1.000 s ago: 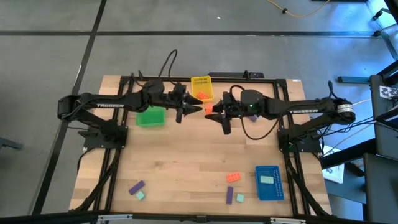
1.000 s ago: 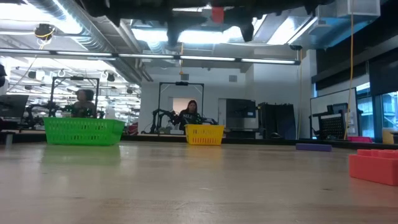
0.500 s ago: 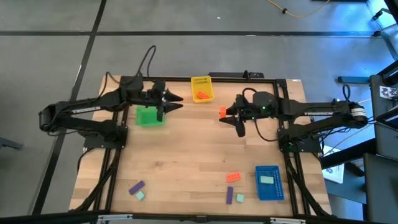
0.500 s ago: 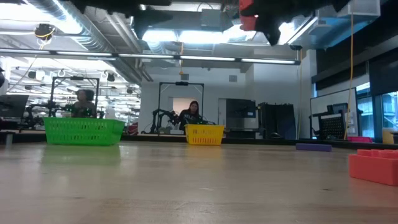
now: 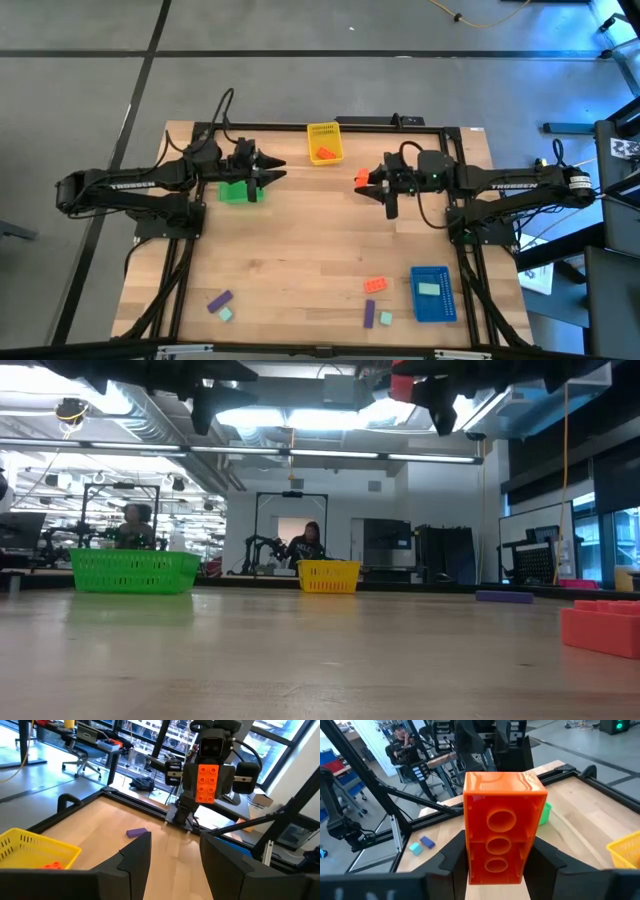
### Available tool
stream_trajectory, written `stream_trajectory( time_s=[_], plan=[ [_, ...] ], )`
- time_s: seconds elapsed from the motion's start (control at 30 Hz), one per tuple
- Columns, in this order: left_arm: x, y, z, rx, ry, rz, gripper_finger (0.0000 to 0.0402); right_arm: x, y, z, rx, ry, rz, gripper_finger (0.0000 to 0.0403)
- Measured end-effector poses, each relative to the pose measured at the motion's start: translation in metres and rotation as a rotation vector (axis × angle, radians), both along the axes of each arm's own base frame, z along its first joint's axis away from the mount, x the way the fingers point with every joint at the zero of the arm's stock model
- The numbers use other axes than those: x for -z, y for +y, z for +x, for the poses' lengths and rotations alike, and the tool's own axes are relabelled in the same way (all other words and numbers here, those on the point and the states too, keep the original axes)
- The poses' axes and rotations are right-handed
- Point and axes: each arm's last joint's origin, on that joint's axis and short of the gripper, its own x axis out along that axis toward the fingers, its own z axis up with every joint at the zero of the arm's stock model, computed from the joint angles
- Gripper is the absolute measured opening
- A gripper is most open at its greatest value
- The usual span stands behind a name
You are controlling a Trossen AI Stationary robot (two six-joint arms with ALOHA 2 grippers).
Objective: Sort & place blocks by color
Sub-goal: Put the left orange game piece into the yellow bin
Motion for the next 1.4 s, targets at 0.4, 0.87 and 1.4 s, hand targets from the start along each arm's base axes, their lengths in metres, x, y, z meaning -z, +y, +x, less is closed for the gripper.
stream_trajectory(
  time_s=[0.4,0.87,1.4],
  plan=[
    [-0.013,0.0,-0.001,0.0,-0.125,0.037,0.0162,-0.015,-0.043,0.048,0.162,0.111,-0.018,0.014],
    [-0.014,0.002,-0.001,-0.071,-0.137,0.061,0.0163,0.059,-0.17,0.137,0.557,0.551,0.121,0.014],
    [-0.014,0.002,-0.001,-0.071,-0.138,0.061,0.0163,0.127,-0.203,0.15,0.695,0.649,0.418,0.014]
  ],
)
